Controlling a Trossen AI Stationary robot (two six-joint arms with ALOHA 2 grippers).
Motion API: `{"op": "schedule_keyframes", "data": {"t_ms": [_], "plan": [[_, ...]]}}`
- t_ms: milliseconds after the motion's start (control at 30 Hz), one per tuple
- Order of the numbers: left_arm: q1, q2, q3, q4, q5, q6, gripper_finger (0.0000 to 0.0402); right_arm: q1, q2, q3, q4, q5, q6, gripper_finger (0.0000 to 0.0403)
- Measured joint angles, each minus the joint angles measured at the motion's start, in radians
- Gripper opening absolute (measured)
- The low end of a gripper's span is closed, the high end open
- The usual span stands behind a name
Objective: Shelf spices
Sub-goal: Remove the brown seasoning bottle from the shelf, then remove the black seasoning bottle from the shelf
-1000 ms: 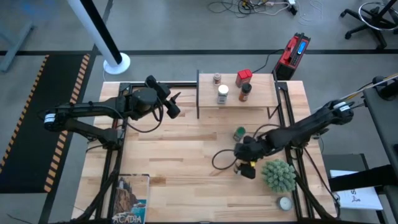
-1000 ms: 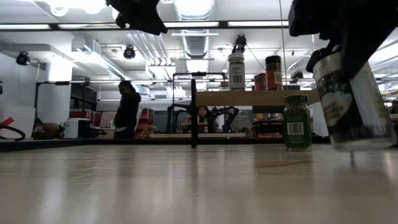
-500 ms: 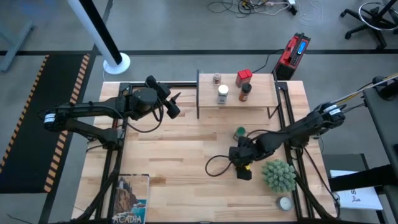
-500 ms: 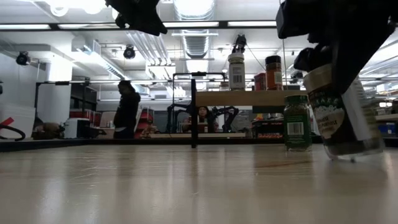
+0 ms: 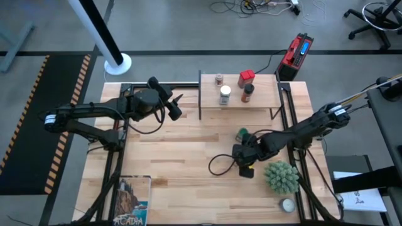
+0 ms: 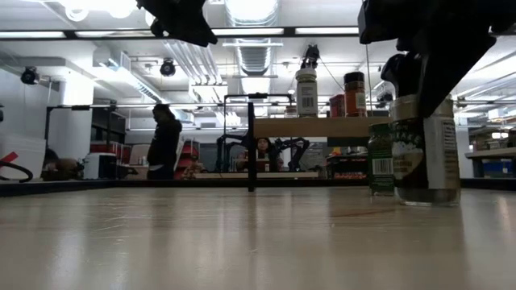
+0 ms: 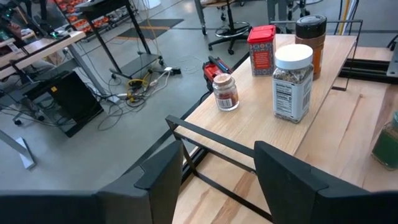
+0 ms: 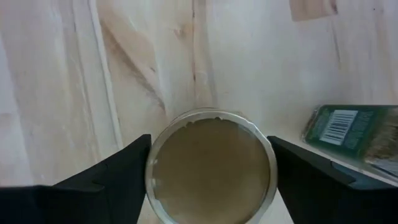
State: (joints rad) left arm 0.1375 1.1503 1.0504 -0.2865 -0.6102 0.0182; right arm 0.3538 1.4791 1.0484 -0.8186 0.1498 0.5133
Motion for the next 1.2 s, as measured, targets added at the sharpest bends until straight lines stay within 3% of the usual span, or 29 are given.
{"op": "schedule_keyframes", "data": {"t_ms": [267,767,1200], "plan": [[0.000,0.000,0.000,0.001,0.000,0.000,0.0191,0.000,-0.037,0.004,-0.053,0.058,0.002,0.0315],[0.000,0.000,0.000,0.001,0.000,0.001,0.0193,0.000,-0.160,0.048,-0.127,0.165,-0.028,0.0309],[0.000,0.000,0.000,0.001,0.001,-0.001,0.0188,0.000,-0.237,0.228,-0.319,0.408,-0.035,0.0307]]}}
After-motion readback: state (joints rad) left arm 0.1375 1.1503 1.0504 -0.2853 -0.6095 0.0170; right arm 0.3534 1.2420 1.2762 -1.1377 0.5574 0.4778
